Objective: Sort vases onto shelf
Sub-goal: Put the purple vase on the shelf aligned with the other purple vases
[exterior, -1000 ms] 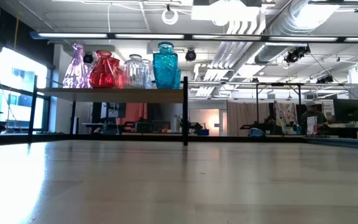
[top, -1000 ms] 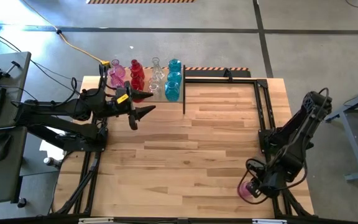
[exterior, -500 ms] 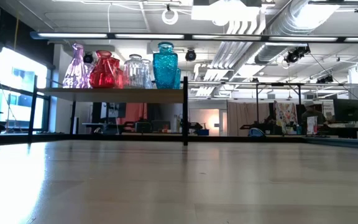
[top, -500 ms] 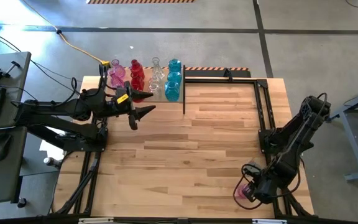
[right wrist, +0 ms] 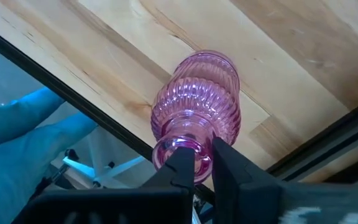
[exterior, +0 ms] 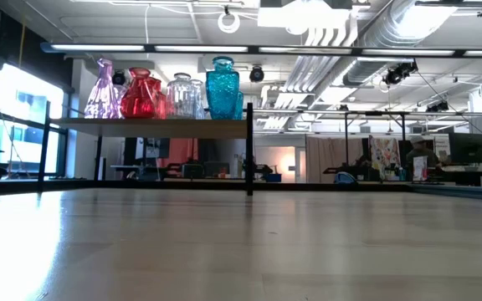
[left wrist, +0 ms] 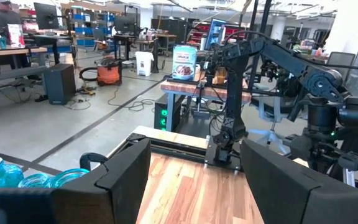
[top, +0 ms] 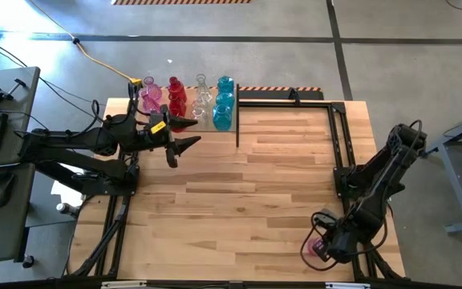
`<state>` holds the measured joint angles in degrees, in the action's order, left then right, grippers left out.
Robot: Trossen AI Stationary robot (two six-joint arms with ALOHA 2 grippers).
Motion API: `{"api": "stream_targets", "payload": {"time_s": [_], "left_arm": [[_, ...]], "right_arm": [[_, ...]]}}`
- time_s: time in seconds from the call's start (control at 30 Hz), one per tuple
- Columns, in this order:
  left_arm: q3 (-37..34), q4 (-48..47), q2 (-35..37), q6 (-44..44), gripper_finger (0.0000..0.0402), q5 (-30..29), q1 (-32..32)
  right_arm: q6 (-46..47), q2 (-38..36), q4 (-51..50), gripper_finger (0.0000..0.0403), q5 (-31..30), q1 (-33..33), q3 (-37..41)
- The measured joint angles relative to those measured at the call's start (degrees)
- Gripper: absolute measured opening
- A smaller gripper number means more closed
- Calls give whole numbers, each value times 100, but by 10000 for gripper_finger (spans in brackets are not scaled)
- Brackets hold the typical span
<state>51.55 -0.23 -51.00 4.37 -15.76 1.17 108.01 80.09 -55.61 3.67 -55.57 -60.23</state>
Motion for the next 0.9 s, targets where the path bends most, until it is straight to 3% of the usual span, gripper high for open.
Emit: {"api": "stream_targets", "payload": {"time_s": [0.53,0.9], "left_arm": [[-2,-414,-2,-5,241,35,0],[-2,-474,-14,305,241,972,2]], "right_arm": [[-988,23,-129,3,147,681,-459],[-1967,16,-222,3,144,1580,-970]]}}
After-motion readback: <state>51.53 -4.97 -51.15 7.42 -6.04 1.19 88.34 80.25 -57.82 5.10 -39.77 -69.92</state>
